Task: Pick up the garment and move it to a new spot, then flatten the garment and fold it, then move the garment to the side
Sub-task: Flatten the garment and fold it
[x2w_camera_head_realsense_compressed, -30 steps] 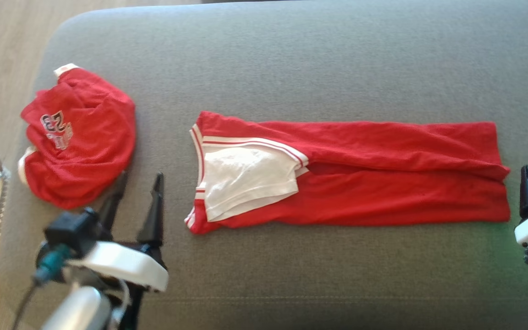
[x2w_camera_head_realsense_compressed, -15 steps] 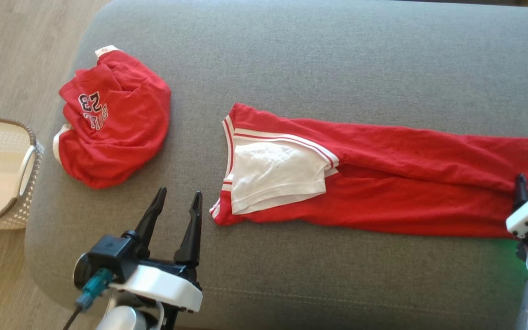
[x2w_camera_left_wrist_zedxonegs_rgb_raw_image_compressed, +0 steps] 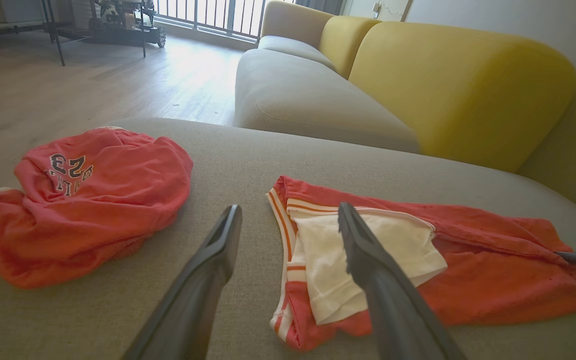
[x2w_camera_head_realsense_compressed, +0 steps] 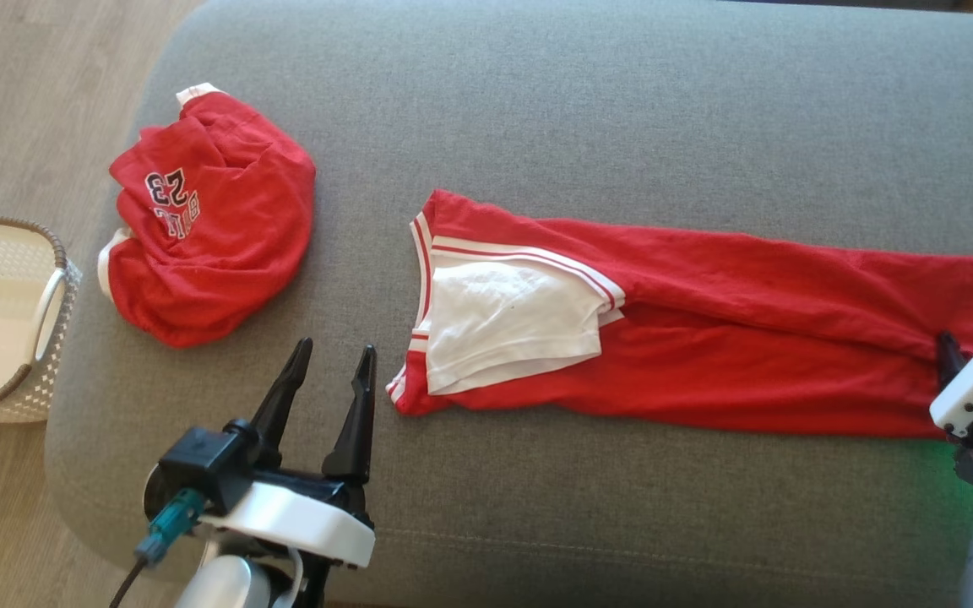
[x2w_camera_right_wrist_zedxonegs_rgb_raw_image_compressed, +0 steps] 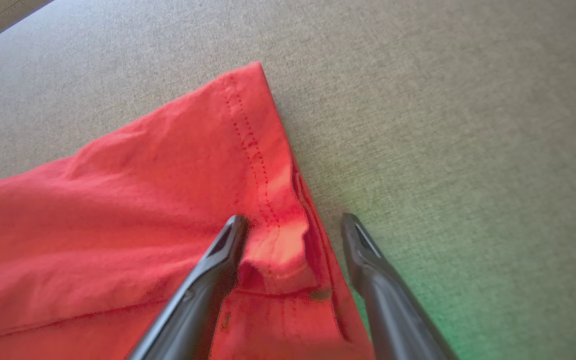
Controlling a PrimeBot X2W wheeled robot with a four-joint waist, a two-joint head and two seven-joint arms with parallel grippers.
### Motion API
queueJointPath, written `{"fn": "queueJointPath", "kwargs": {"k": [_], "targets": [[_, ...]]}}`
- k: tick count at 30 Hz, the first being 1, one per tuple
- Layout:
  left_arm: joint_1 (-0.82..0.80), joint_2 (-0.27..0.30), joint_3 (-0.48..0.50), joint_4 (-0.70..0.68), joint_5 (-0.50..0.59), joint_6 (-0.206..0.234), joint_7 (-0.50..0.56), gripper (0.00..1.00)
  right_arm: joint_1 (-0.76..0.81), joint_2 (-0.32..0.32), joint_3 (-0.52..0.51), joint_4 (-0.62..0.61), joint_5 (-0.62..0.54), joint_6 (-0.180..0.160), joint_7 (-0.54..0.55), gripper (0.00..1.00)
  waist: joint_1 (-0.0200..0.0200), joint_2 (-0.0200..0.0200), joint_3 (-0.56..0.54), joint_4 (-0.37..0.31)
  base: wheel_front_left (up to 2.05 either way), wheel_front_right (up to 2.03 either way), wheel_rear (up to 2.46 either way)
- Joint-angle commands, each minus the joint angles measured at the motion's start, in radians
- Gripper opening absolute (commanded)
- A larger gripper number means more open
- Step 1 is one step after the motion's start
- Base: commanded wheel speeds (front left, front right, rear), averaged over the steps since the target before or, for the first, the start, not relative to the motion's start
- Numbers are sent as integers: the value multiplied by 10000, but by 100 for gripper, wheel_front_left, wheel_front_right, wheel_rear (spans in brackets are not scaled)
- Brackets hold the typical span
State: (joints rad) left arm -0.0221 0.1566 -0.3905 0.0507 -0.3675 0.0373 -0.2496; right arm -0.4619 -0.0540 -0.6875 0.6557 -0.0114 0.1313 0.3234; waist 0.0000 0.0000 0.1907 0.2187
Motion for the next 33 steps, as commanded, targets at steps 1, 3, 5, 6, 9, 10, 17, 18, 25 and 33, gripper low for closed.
{"fn": "queueJointPath", "kwargs": {"k": [1, 3, 5, 6, 9, 10, 17, 18, 25, 33], "targets": [[-143, -21, 486, -278, 106, -84, -122, 100, 231, 37, 342, 271, 360, -6, 266, 91, 0, 0, 29, -18, 0, 0, 0], [-135, -103, 570, -265, 145, -234, -122, 100, 325, 37, 464, 331, 631, -6, 294, 78, 0, 0, 66, -39, 0, 0, 0], [-142, -156, 657, -254, 219, -354, -122, 100, 434, 37, 499, 313, 780, -6, 309, 49, 0, 0, 103, -52, 0, 0, 0], [-147, -176, 705, -248, 248, -412, -122, 100, 472, 37, 532, 306, 853, -6, 340, 22, 0, 0, 125, -61, 0, 0, 0], [-163, -243, 856, -222, 327, -560, -122, 100, 563, 37, 664, 188, 979, -6, 335, 0, 0, 0, 156, -101, 0, 0, 0], [-163, -263, 904, -202, 358, -600, -122, 100, 592, 37, 699, 105, 1001, -6, 281, 0, 0, 0, 146, -119, 0, 0, 0], [-31, -388, 1136, -137, 636, -776, -122, 100, 773, 37, 922, -1500, 355, -6, 82, 0, 0, 0, 20, -471, 0, 0, 0], [-12, -400, 1155, -128, 664, -807, -122, 100, 814, 37, 957, -1916, 180, -6, 142, 0, 0, 0, 8, -552, 0, 0, 0], [60, -457, 1311, -137, 819, -928, -122, 100, 1188, 35, 1198, -5041, -702, -6, 1027, 0, 0, 0, -38, -1092, 0, 0, 0], [3, -444, 1404, -194, 1064, -1083, -122, 100, 1141, -556, 1276, -7861, -1275, -6, 2682, 0, 0, 0, 63, -1581, 0, 0, 0]]}}
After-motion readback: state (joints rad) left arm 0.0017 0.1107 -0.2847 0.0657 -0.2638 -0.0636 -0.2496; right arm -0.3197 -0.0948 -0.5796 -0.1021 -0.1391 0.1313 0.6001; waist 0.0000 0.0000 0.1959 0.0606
